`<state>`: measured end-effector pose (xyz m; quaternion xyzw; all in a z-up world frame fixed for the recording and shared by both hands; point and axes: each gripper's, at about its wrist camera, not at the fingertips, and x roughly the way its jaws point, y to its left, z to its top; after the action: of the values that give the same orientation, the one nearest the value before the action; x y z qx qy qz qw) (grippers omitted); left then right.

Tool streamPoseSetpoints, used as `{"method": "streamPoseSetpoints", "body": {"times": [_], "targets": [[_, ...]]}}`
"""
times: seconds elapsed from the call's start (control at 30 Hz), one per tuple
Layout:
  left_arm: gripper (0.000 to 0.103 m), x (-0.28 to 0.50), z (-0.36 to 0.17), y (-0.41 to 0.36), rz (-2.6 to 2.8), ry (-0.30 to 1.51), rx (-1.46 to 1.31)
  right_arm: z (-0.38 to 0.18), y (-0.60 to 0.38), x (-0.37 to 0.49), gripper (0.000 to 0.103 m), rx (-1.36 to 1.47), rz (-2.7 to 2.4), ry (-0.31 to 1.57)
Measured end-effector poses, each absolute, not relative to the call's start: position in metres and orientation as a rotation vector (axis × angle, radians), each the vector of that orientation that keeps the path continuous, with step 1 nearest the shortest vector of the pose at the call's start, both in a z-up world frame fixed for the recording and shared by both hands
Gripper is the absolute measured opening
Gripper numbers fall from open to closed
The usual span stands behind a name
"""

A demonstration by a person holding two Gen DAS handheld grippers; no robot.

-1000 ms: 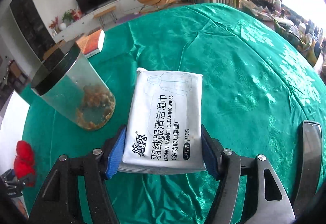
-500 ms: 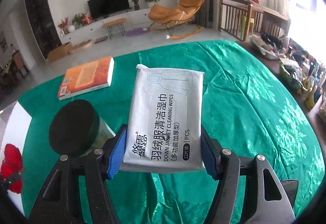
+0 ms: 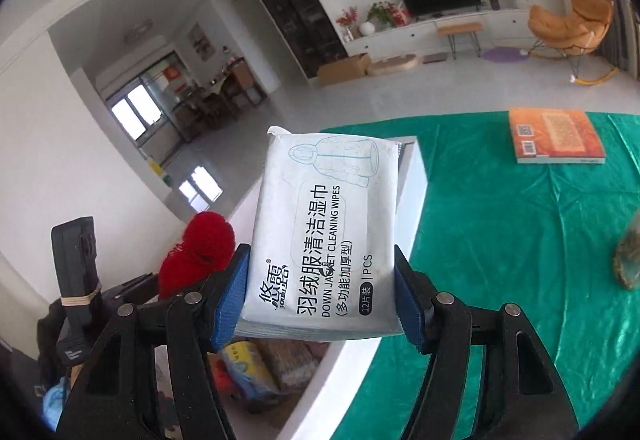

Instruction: Organize soft objects

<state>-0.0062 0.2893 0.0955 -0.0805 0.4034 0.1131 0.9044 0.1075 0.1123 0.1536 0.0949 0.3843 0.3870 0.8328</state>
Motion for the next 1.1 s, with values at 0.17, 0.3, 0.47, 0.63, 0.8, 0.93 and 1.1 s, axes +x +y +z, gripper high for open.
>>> {"method": "streamPoseSetpoints", "body": {"times": [0.17, 0.3, 0.47, 0.63, 0.8, 0.93, 1.1], "targets": [[0.099, -0.015, 0.072, 0.3, 0.334, 0.859, -0.161, 0.117, 0.138, 0.107, 0.072, 0.226, 0.879, 0.949], [0.099, -0.009, 0.07, 0.279, 0.352, 0.824, -0.127, 0.113, 0.105, 0.108, 0.072, 0.204, 0.785, 0.915], [0.099, -0.011, 0.084, 0.247, 0.476, 0.777, -0.057, 0.122, 0.077, 0.107, 0.074, 0.09, 0.658, 0.88], [0.099, -0.022, 0.09, 0.223, 0.575, 0.739, 0.032, 0.129, 0.082, 0.087, 0.074, -0.03, 0.635, 0.838], [0.099, -0.028, 0.094, 0.219, 0.565, 0.759, 0.041, 0.122, 0.102, 0.074, 0.075, -0.098, 0.661, 0.843], [0.099, -0.033, 0.096, 0.212, 0.615, 0.733, 0.114, 0.116, 0.113, 0.067, 0.075, -0.144, 0.668, 0.848], [0.099, -0.036, 0.098, 0.214, 0.666, 0.732, 0.117, 0.117, 0.121, 0.056, 0.075, -0.186, 0.672, 0.834]]}}
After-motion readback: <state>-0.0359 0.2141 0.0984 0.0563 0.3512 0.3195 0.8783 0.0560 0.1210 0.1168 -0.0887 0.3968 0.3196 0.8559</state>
